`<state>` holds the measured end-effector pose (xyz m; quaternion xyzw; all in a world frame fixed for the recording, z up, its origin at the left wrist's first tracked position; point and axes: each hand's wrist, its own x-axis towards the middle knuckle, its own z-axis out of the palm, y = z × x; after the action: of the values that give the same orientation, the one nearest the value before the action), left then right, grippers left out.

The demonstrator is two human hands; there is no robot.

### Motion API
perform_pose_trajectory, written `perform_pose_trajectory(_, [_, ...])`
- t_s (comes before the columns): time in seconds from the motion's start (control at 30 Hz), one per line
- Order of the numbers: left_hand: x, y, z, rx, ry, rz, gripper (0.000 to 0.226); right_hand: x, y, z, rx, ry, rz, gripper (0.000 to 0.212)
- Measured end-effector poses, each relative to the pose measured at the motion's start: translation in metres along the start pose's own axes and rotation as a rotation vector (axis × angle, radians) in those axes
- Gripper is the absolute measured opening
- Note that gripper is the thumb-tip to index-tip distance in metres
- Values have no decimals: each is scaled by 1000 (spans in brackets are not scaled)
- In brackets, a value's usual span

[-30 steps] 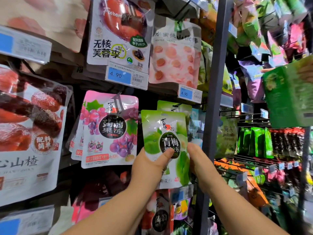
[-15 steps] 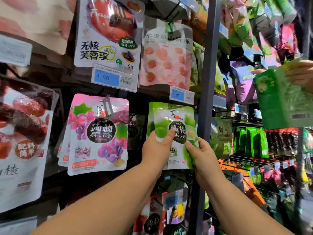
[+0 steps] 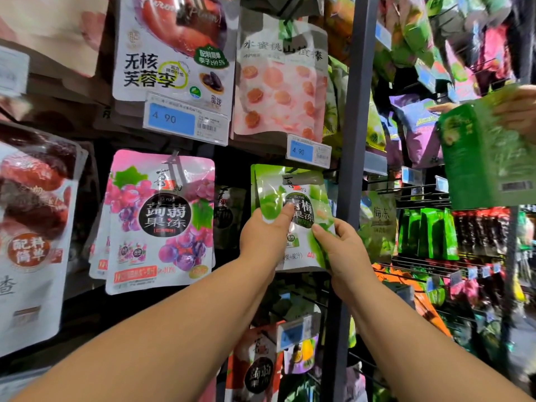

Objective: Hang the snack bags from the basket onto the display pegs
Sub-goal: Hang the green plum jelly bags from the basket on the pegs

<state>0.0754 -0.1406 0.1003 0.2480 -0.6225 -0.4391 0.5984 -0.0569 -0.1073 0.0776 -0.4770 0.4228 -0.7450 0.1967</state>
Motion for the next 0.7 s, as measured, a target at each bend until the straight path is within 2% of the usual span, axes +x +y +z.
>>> perform_pose_trajectory(0.13, [2, -1, -2, 96, 88, 11, 34, 8, 5, 4, -62, 24, -10, 32])
perform_pose_trajectory(0.27, [-2, -10, -6, 364, 162, 136, 78, 11, 10, 9, -235, 68, -43, 43])
perform_pose_trajectory(0.33, [-6, -16, -7, 441, 124, 172, 88, 8, 12, 10, -330, 39, -85, 56])
perform_pose_trajectory(0.4, [-6, -22, -8, 476, 72, 175, 87, 5, 14, 10, -403, -5, -122, 64])
perform_pose_trajectory(0.5, [1, -28, -10, 525, 42, 160, 80, 6, 22, 10, -463, -51, -142, 65])
perform_pose_trajectory(0.7, [17, -38, -10, 549, 73, 80, 78, 20, 36, 17, -544, -106, -110, 68])
